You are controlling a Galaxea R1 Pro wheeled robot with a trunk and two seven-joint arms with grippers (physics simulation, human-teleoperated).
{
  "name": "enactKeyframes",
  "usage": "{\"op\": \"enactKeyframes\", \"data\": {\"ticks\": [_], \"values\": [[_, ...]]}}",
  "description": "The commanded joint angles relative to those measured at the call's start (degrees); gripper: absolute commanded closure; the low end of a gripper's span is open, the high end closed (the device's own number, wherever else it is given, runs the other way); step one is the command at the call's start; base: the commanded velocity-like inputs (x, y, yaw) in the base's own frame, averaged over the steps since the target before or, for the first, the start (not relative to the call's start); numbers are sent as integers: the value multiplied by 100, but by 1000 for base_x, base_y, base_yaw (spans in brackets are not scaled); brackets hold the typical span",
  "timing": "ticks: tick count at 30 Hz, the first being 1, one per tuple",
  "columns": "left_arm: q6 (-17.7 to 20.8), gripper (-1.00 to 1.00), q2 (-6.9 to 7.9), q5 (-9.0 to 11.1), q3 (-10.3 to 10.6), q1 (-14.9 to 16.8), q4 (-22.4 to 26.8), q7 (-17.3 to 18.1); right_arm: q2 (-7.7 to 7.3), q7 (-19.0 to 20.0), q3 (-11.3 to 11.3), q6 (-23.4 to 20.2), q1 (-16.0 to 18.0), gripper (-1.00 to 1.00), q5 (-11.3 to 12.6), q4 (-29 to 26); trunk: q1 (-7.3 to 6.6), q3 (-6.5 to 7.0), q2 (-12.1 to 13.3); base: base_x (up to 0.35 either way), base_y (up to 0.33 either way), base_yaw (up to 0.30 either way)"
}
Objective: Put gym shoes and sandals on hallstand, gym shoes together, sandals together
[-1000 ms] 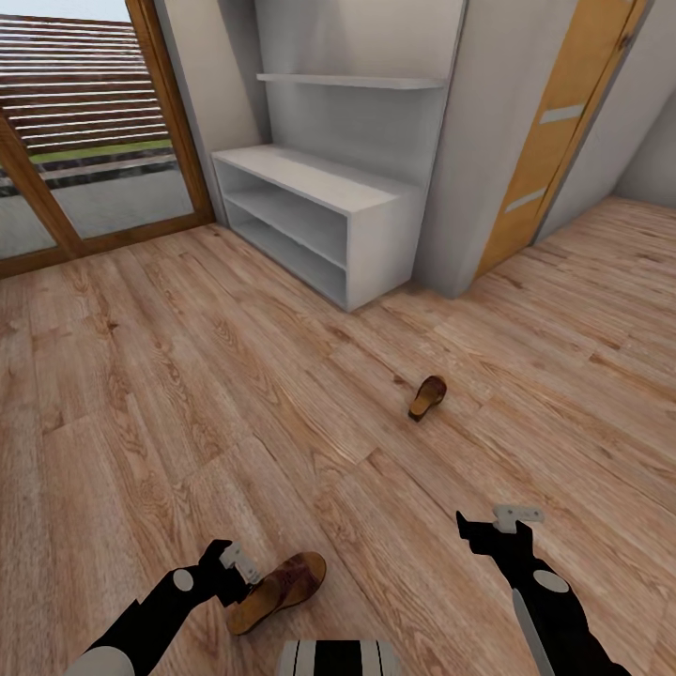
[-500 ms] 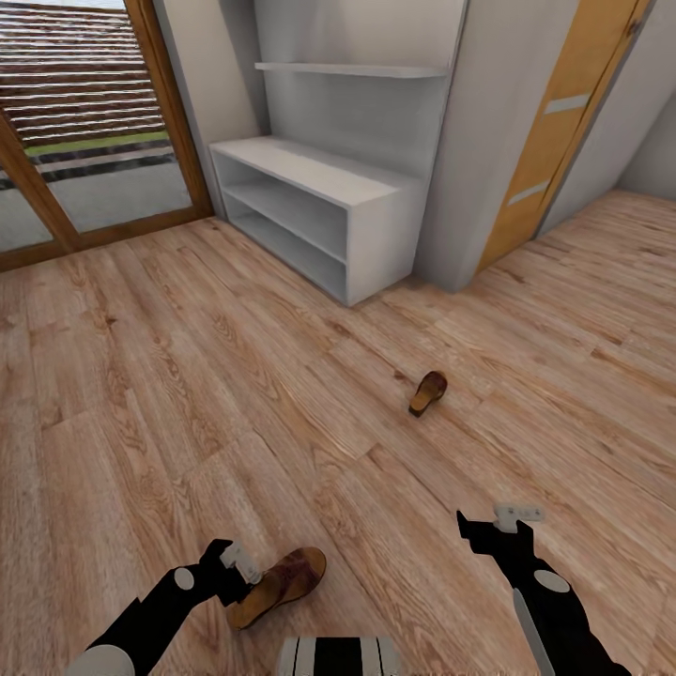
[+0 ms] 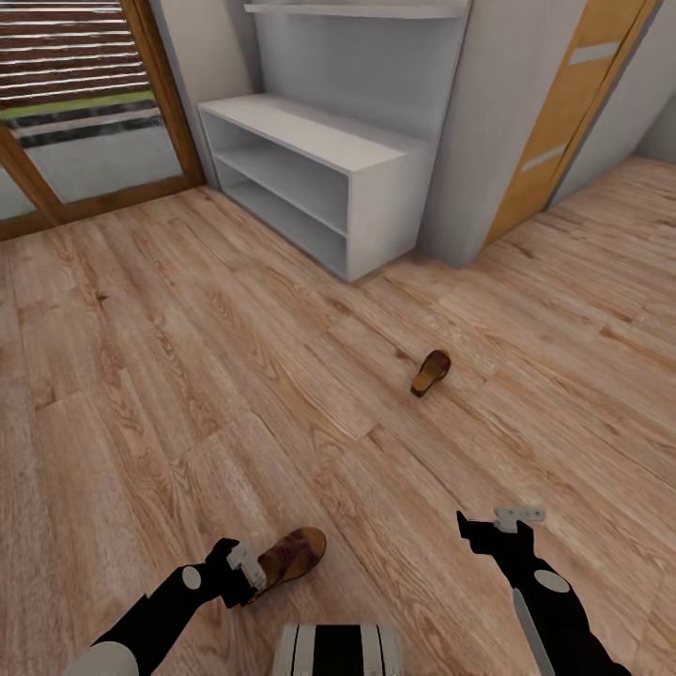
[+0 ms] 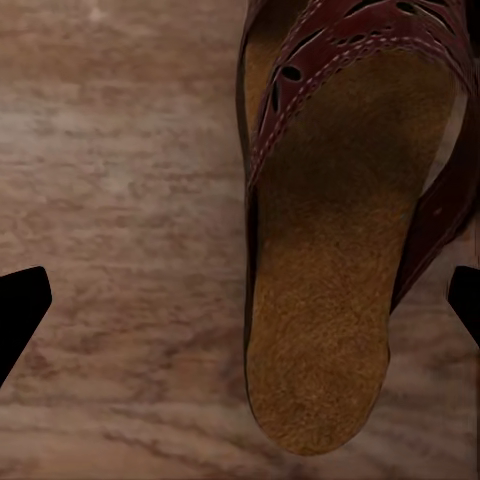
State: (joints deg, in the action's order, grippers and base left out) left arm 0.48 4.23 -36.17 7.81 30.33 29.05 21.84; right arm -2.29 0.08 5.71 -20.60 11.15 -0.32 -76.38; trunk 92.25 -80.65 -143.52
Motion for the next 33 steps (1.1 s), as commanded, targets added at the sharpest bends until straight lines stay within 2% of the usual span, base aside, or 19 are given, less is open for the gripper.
{"op": "enactKeyframes", "data": {"ticks": [1, 8, 15, 23, 33], "values": [[5, -100, 5, -43, 24, 2, 13, 13, 0, 1, 0, -32, 1, -100, -4, -9, 1, -36, -3, 0, 0, 0], [11, -100, 6, -48, 59, 8, 13, 15, -4, 1, 0, -32, 1, -100, -4, -9, 19, -255, -12, 0, 0, 0], [27, -100, 44, -53, 56, 8, 13, 7, -8, 1, 0, -32, 1, -100, -2, -15, 19, -299, -12, 0, 0, 0], [198, -100, 39, -346, 41, 8, 7, -42, -8, 1, 0, -32, 1, -100, -1, -17, 19, -304, -12, 0, 0, 0], [238, -100, 17, -469, 32, 8, 9, -57, -8, 1, 0, -32, 1, -100, 0, -17, 45, -555, -26, 0, 0, 0]]}}
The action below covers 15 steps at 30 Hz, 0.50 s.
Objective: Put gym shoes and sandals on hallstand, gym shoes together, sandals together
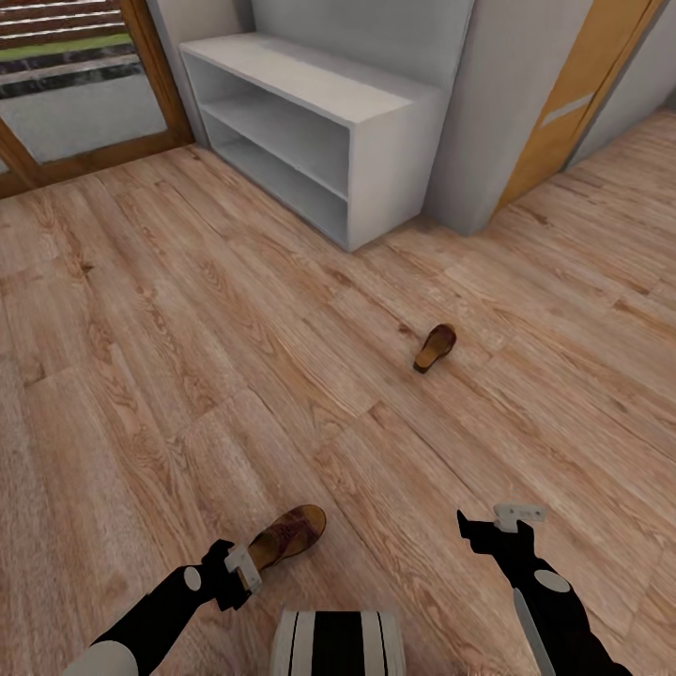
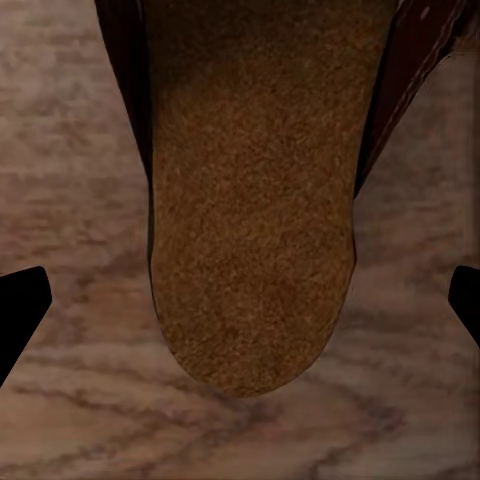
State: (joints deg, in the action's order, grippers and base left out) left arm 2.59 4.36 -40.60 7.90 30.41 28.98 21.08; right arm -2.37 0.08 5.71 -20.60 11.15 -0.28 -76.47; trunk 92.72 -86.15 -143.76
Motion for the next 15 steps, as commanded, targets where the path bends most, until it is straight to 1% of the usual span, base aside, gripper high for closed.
{"op": "enactKeyframes", "data": {"ticks": [1, 3, 9, 12, 14, 15], "values": [[28, -100, 2, -29, 23, 0, 17, 17, -1, 1, 0, -32, 1, -100, -2, -9, 1, -34, -3, 0, 0, 0], [29, -100, 0, -35, 25, 0, 26, 15, -1, 1, 0, -32, 1, -100, -1, -9, 6, -94, -6, 0, 0, 0], [43, -100, 29, -43, 12, 3, 99, -5, -1, 1, 0, -32, 1, -100, -4, -9, 6, -122, -6, 0, 0, 0], [44, -100, 34, -44, 8, 6, 113, -78, -1, 1, 0, -32, 1, -100, -6, -9, 6, -125, -6, 0, 0, 0], [46, -100, 35, -44, 4, 10, 119, -246, -1, 1, 0, -32, 1, -100, -6, -4, 6, -127, -6, 0, 0, 0], [48, -100, 24, -44, 4, 12, 123, -483, -1, 1, 0, -32, 1, -100, -7, -2, 6, -127, -6, 0, 0, 0]]}}
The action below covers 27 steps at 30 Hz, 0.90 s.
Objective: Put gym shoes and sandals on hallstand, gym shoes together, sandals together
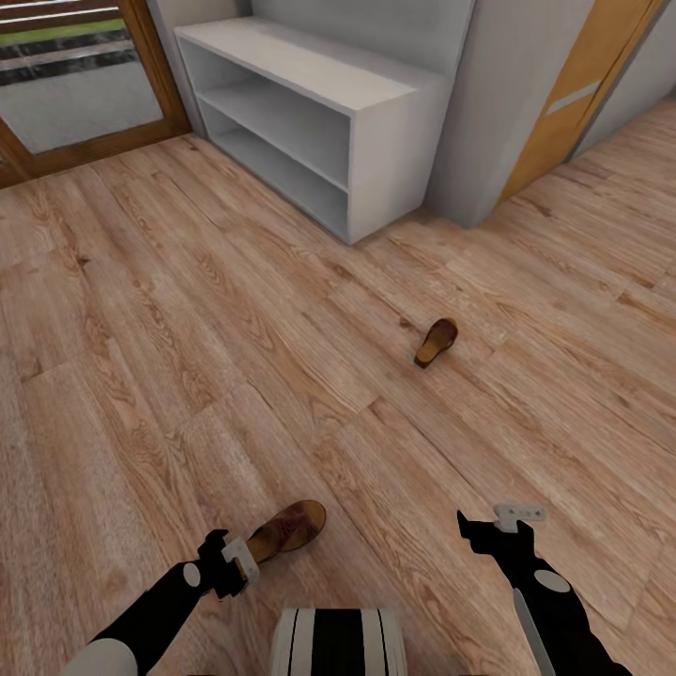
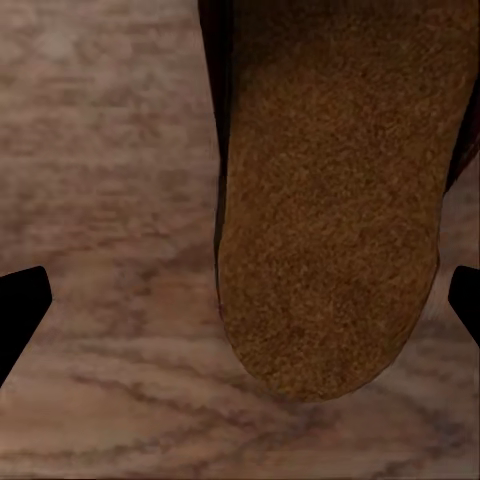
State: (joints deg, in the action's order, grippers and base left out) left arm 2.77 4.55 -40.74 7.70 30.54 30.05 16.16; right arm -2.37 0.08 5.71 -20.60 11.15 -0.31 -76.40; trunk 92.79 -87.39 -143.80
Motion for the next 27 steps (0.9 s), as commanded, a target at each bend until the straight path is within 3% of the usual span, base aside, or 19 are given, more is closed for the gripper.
{"op": "enactKeyframes", "data": {"ticks": [1, 8, 15, 27], "values": [[29, -100, 2, -30, 25, 0, 16, -27, -1, 1, 0, -32, 1, -100, -3, -8, -1, -4, -1, 0, 0, 0], [30, -100, -25, -24, 26, 4, 11, -159, -1, 1, 0, -32, 1, -100, -4, -7, -1, -4, -1, 0, 0, 0], [30, -100, -39, -22, 22, 5, 9, -165, -1, 1, 0, -32, 1, -100, -4, -7, 17, -172, -11, 0, 0, 0], [30, -100, -34, -22, 25, 5, 18, -176, -1, 1, 0, -33, 1, -100, -4, -7, 17, -222, -11, 0, 0, 0]]}}
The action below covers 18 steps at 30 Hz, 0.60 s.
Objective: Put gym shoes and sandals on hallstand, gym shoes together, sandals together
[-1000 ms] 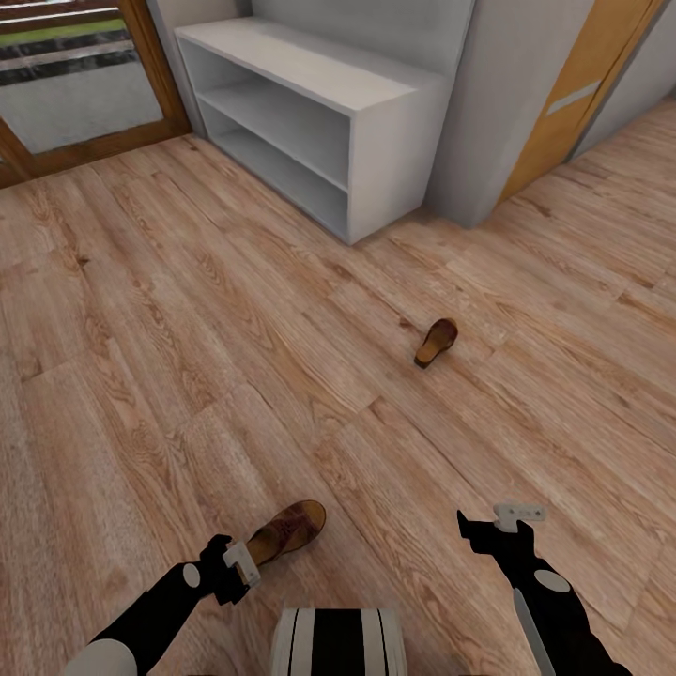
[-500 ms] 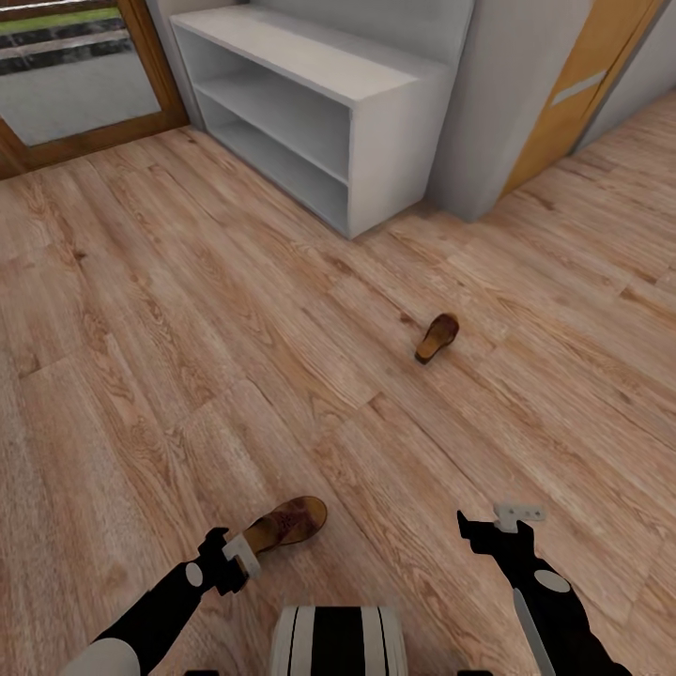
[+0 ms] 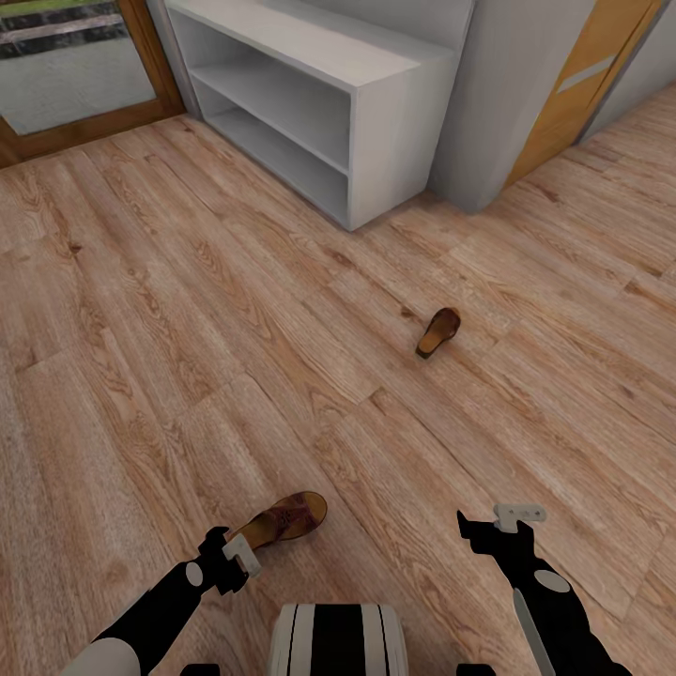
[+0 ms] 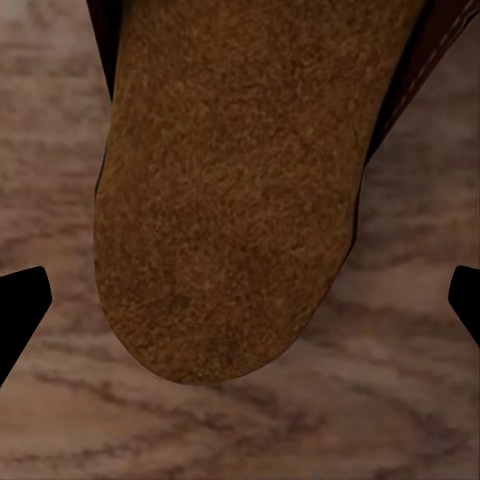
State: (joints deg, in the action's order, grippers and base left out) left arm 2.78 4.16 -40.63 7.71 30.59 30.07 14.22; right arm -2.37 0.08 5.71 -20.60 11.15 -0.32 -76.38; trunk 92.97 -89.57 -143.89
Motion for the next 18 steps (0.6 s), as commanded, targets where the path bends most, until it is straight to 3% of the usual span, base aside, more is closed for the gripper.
{"op": "enactKeyframes", "data": {"ticks": [1, 11, 18], "values": [[29, -100, 5, -33, 23, -1, 16, 16, -1, 1, 0, -32, 1, -100, -3, -9, -1, -4, -1, 0, 0, 0], [29, -100, 5, -33, 26, -1, 24, 6, -1, 1, 0, -32, 1, -100, -3, -9, -1, -6, -1, 0, 0, 0], [29, -100, 5, -33, 23, 0, 25, 2, -1, 1, 0, -33, 1, -100, -3, -9, 9, -95, -7, 0, 0, 0]]}}
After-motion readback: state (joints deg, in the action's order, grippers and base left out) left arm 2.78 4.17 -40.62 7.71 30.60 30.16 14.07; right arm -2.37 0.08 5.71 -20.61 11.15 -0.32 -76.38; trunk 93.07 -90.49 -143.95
